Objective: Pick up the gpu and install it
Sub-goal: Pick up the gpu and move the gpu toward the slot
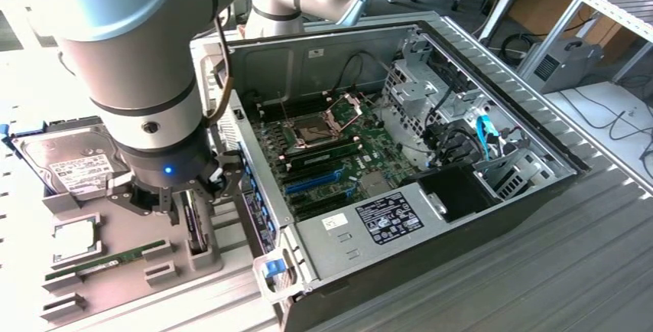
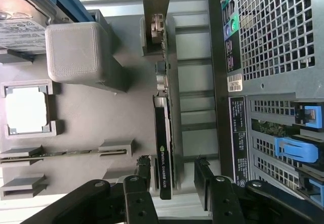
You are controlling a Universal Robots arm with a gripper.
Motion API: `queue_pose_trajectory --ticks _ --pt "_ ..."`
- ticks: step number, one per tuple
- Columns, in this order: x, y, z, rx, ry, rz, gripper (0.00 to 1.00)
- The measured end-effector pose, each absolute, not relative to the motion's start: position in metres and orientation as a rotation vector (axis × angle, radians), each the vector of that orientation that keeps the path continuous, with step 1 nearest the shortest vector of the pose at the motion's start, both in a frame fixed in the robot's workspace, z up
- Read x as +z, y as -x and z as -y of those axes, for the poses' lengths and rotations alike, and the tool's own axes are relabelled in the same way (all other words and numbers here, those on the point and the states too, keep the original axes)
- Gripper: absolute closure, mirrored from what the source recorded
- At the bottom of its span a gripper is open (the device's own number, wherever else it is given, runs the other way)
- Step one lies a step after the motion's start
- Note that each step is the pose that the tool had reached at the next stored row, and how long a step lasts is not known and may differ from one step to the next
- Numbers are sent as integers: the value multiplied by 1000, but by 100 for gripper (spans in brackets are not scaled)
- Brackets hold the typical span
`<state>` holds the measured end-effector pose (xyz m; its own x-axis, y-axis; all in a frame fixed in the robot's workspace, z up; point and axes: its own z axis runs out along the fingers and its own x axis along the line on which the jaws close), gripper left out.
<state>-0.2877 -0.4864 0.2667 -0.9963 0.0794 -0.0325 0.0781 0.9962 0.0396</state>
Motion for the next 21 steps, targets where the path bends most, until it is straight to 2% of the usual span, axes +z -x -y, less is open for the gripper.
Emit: queue_pose_trajectory --ticks 21 --pt "256 288 451 59 -123 -3105 52"
